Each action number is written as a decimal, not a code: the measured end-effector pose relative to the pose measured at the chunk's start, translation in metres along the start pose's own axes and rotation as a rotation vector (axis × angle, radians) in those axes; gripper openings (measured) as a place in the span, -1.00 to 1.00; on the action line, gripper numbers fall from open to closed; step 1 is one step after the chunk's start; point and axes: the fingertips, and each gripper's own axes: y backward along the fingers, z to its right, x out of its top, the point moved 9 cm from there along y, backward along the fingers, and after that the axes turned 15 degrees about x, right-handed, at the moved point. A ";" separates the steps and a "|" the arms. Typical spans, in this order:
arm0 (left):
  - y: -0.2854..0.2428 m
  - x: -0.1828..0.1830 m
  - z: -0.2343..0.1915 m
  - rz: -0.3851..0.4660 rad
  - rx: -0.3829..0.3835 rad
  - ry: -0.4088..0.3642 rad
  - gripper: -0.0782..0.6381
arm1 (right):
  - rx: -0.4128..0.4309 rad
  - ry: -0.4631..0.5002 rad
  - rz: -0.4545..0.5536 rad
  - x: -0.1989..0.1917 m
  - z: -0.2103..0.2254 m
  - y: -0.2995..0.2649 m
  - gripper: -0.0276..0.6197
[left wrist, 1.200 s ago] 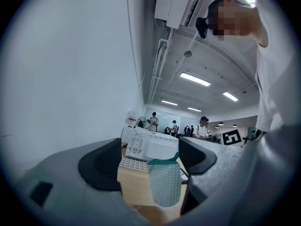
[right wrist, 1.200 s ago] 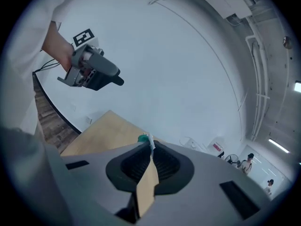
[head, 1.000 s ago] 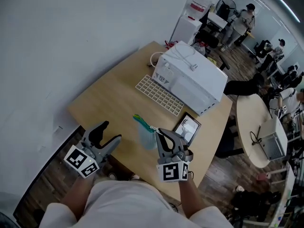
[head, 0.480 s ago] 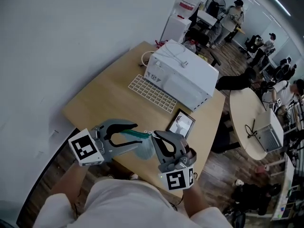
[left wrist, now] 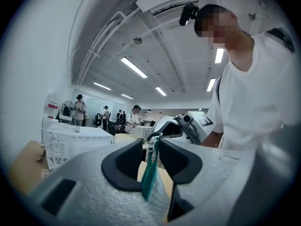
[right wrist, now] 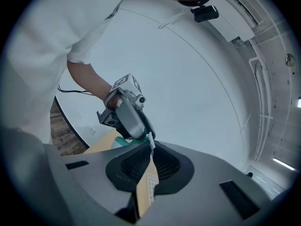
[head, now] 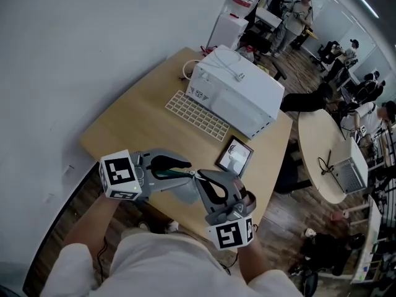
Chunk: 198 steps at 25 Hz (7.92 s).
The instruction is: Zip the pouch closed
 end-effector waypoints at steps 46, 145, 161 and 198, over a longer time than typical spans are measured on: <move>0.005 -0.014 -0.039 -0.184 -0.326 0.252 -0.65 | 0.102 0.091 -0.001 -0.005 -0.001 -0.014 -0.88; 0.023 -0.045 -0.032 -0.282 -0.140 0.198 -0.66 | -0.127 -0.394 0.022 -0.060 -0.006 0.030 -0.87; 0.028 -0.041 -0.037 -0.265 -0.089 0.177 -0.66 | -0.189 -0.411 0.043 -0.067 0.007 0.040 -0.87; 0.075 -0.084 -0.016 -0.192 0.069 0.278 -0.66 | -0.248 -0.634 0.131 -0.064 -0.008 0.040 -0.89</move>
